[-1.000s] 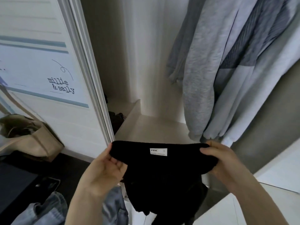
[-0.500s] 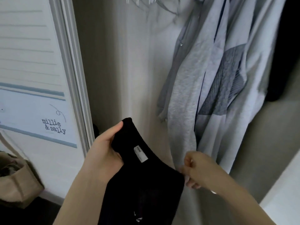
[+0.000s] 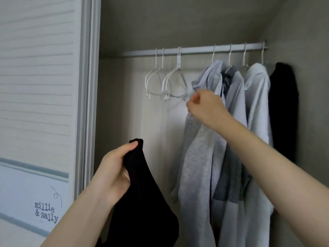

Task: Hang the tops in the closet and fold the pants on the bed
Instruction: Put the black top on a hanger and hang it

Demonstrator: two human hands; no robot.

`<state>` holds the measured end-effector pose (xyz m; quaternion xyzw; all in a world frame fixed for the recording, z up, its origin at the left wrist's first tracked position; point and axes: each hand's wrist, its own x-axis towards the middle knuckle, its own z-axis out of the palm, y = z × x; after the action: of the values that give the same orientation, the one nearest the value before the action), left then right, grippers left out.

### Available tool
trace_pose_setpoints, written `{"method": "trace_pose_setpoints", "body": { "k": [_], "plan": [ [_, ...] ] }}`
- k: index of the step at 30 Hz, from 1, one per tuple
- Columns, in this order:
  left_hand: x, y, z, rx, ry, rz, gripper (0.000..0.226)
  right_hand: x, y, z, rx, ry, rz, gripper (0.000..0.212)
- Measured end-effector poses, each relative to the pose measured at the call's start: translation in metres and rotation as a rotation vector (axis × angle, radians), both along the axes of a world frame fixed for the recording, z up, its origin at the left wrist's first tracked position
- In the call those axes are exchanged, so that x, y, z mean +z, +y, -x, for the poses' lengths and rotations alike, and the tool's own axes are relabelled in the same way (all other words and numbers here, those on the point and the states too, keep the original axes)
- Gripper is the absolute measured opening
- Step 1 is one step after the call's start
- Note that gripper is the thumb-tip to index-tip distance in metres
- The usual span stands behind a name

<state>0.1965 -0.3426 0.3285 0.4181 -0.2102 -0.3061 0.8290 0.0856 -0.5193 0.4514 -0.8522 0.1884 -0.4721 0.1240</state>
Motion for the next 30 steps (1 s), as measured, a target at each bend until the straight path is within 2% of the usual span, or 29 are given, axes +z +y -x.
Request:
{"method": "trace_pose_setpoints", "body": {
  "k": [6,11,15,19,20,23,24,30],
  "plan": [
    [0.021,-0.007,-0.008,0.011,-0.051,0.01,0.016,0.08,-0.037,-0.05,0.09,-0.044,-0.249,0.026],
    [0.029,-0.017,-0.017,0.008,-0.1,-0.008,0.013,0.094,-0.048,-0.102,0.129,-0.045,-0.421,0.034],
    [0.032,-0.018,-0.029,0.006,-0.152,-0.013,0.024,0.102,-0.052,-0.138,0.209,-0.195,-0.547,0.038],
    [0.032,-0.015,-0.042,0.005,-0.158,0.014,0.029,0.106,-0.059,-0.164,0.218,-0.221,-0.567,0.009],
    [0.032,-0.015,-0.044,0.01,-0.151,0.017,0.029,0.106,-0.059,-0.167,0.182,-0.218,-0.538,0.008],
    [0.031,-0.015,-0.049,0.017,-0.14,0.005,0.022,0.105,-0.064,-0.17,0.056,-0.261,-0.458,0.038],
    [0.031,-0.016,-0.05,0.016,-0.135,0.003,0.018,0.106,-0.066,-0.172,0.037,-0.273,-0.453,0.042],
    [0.027,-0.023,-0.058,0.016,-0.1,-0.021,0.015,0.117,-0.07,-0.165,-0.031,-0.37,-0.431,0.035]
  ]
}}
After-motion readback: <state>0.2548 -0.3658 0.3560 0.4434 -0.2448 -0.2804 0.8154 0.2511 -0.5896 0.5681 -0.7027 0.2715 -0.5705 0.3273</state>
